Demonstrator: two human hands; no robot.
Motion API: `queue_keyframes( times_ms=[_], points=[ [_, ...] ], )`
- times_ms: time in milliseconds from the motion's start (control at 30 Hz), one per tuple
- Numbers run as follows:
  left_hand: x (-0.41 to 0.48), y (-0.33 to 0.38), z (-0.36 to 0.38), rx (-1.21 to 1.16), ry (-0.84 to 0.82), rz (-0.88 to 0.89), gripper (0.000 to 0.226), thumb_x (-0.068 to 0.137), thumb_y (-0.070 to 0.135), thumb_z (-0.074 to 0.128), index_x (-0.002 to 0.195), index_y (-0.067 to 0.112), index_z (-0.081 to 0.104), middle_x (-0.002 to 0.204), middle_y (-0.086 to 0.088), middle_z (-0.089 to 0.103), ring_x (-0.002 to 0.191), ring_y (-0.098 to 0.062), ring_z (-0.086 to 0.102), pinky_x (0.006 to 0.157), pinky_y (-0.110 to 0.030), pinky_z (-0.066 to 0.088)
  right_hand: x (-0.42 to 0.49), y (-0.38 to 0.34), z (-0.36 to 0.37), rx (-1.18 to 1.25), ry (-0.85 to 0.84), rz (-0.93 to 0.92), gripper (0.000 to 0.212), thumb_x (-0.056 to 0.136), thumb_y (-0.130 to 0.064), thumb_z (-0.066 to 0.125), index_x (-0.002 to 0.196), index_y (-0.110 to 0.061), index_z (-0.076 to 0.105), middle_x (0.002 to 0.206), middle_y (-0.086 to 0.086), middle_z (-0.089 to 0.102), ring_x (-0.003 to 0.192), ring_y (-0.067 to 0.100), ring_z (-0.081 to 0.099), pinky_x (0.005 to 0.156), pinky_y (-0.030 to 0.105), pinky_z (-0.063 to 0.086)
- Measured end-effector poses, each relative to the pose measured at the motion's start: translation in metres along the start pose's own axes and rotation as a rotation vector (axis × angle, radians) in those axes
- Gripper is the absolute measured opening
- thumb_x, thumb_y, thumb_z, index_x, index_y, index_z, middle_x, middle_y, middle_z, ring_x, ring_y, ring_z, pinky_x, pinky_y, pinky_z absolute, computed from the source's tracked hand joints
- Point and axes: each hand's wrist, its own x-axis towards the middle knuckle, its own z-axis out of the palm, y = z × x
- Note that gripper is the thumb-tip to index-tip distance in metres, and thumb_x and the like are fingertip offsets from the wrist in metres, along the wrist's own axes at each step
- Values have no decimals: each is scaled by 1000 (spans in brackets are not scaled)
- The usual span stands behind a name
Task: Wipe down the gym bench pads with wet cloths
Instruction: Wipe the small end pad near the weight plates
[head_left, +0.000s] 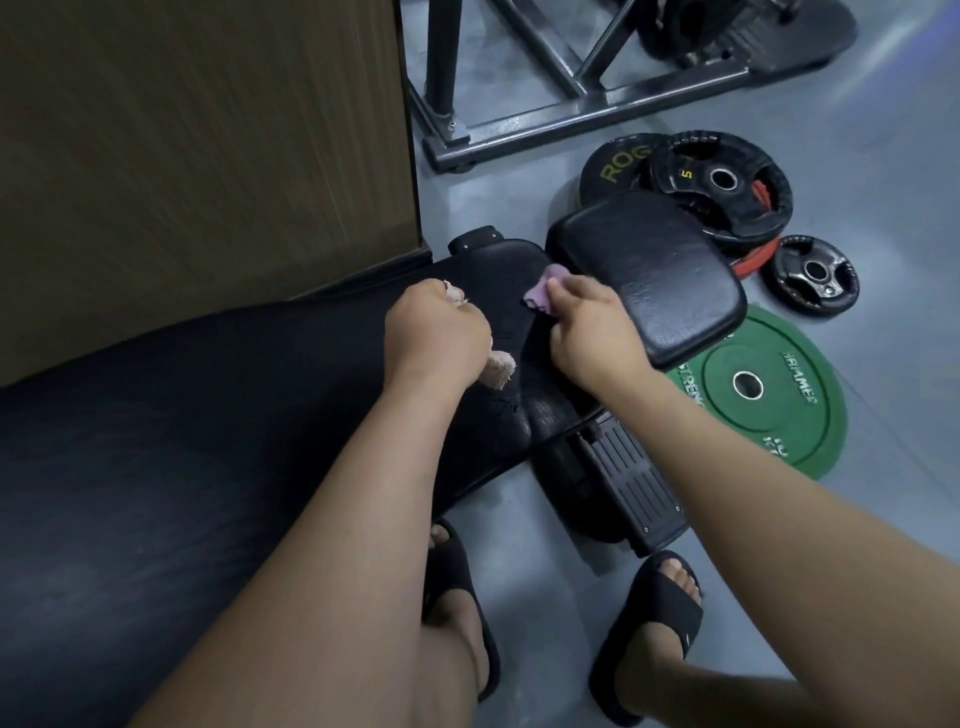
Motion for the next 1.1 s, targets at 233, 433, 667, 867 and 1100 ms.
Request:
queue_keyframes(
  times_ms=[233, 433, 667, 867, 1100],
  points=[
    [6, -4, -6, 17, 4, -27, 17, 90, 16, 49, 94, 20, 65, 98, -1, 73, 90, -20, 69, 72, -25, 54, -48, 2, 14, 84, -46, -417, 41, 94, -7, 52, 132, -18, 66, 136, 0, 64, 126, 25, 57, 110, 40, 43],
    [4, -12, -21, 26, 28, -47, 20, 92, 16, 50, 99, 18, 69, 90, 4, 73, 82, -12, 68, 61, -22, 45, 18, -12, 5, 65, 7, -174, 39, 73, 8, 42, 89, -28, 43, 90, -13, 54, 95, 26, 57, 79, 34, 45],
    [12, -15, -44, -9, 15, -53, 22, 83, 16, 50, 91, 20, 70, 86, 3, 75, 84, -22, 74, 83, -38, 61, -71, -23, 9, 103, -84, -527, 50, 88, -6, 43, 131, -16, 67, 136, -1, 64, 124, 24, 56, 114, 34, 39],
    [4, -24, -61, 36, -48, -44, 23, 77, 21, 51, 91, 23, 69, 87, 1, 76, 87, -24, 74, 87, -43, 61, 29, -41, 21, -24, -50, -266, 39, 75, 1, 43, 91, -33, 53, 115, -7, 66, 107, 32, 60, 94, 37, 47],
    [10, -35, -81, 0, -6, -61, 21, 87, 14, 48, 89, 16, 69, 77, 1, 74, 82, -25, 74, 84, -46, 62, -92, -43, 11, 73, -188, -647, 51, 89, -5, 38, 130, -14, 67, 135, -1, 64, 128, 25, 56, 115, 38, 40]
  ],
)
